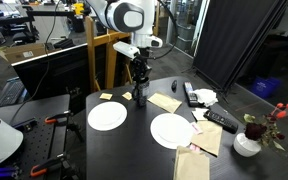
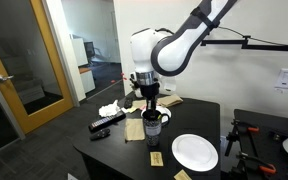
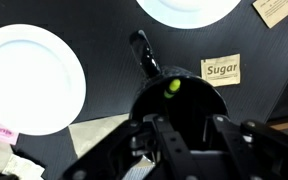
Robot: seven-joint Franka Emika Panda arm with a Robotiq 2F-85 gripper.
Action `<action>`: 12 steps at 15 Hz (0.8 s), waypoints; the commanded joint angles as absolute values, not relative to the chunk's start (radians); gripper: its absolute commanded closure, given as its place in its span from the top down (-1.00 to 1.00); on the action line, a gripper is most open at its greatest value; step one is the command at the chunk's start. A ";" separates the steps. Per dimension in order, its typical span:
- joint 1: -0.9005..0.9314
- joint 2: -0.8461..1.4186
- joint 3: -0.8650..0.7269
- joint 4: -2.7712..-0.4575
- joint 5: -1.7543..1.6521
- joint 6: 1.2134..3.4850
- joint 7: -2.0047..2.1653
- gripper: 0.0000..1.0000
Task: Take the yellow pen out of the mug
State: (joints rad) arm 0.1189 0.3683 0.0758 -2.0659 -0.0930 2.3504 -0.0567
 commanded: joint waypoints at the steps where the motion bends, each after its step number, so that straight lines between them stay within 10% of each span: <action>1: 0.105 0.394 0.082 -2.031 -0.077 2.337 -0.069 -0.32; 12: 0.113 0.437 0.075 -1.967 -0.097 2.272 -0.056 -0.28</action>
